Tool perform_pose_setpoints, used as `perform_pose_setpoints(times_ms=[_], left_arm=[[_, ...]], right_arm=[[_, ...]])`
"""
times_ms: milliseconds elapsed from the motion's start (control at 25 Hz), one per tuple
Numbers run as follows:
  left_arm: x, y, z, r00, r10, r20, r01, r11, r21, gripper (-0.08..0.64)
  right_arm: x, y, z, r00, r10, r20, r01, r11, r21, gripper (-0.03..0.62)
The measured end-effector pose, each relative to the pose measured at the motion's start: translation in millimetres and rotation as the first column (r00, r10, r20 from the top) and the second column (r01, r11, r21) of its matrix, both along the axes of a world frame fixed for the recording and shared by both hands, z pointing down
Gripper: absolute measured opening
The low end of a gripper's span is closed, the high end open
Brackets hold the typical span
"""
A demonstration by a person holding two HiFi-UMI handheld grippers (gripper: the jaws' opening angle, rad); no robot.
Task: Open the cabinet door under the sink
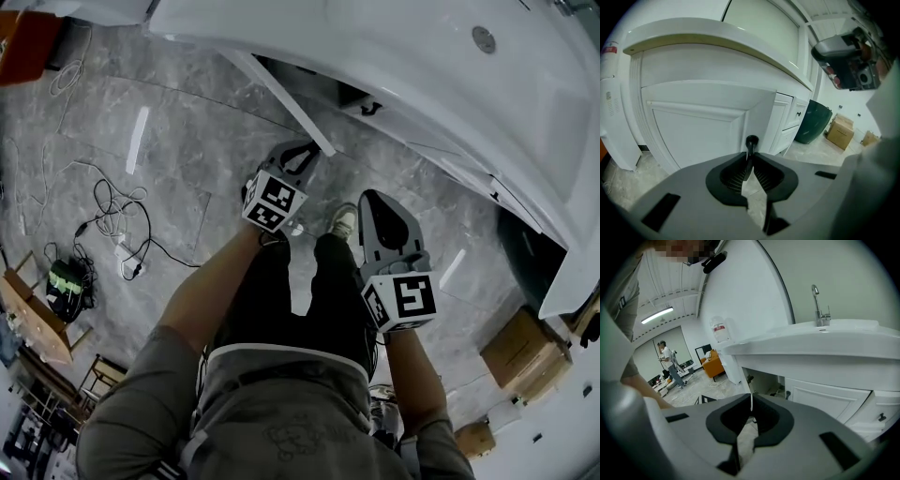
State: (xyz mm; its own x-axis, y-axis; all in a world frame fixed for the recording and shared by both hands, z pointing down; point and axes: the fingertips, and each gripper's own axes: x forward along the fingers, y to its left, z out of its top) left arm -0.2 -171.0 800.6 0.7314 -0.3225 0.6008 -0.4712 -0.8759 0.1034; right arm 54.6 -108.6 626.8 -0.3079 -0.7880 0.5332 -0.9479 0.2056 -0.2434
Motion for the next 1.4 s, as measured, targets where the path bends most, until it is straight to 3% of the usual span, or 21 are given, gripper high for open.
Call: perform_pose_setpoints(times_ms=[240,520,680,840,960,1400], left_arm=[[-36,14,0,1.0,-0.008,0.006,0.008,1.0,-0.026,0.055],[-96,26,1,0.998,-0.053,0.019,0.053,0.998,-0.028,0.058],[-157,23,2,0.99,-0.136,0.04,0.138,0.99,-0.038,0.06],[-226,-2,2,0.96,-0.267,0.083,0.268,0.963,-0.002,0.052],[-257,-18,1,0.946,-0.306,0.11,0.305,0.952,0.025,0.04],[-293,-33,-6,0.943,-0.303,0.134,0.3,0.953,0.046,0.037]], right_arm=[[-45,-6,11,0.991,-0.131,-0.027,0.13,0.991,-0.029,0.032],[-78,-20,10,0.985,-0.173,-0.025,0.172,0.984,-0.033,0.033],[-98,-23,6,0.979,-0.202,-0.015,0.201,0.979,-0.032,0.032],[-109,-22,12,0.97,-0.243,-0.02,0.242,0.969,-0.039,0.034],[-116,-18,20,0.965,-0.262,-0.028,0.26,0.964,-0.061,0.032],[-106,-1,20,0.97,-0.24,-0.04,0.236,0.967,-0.095,0.034]])
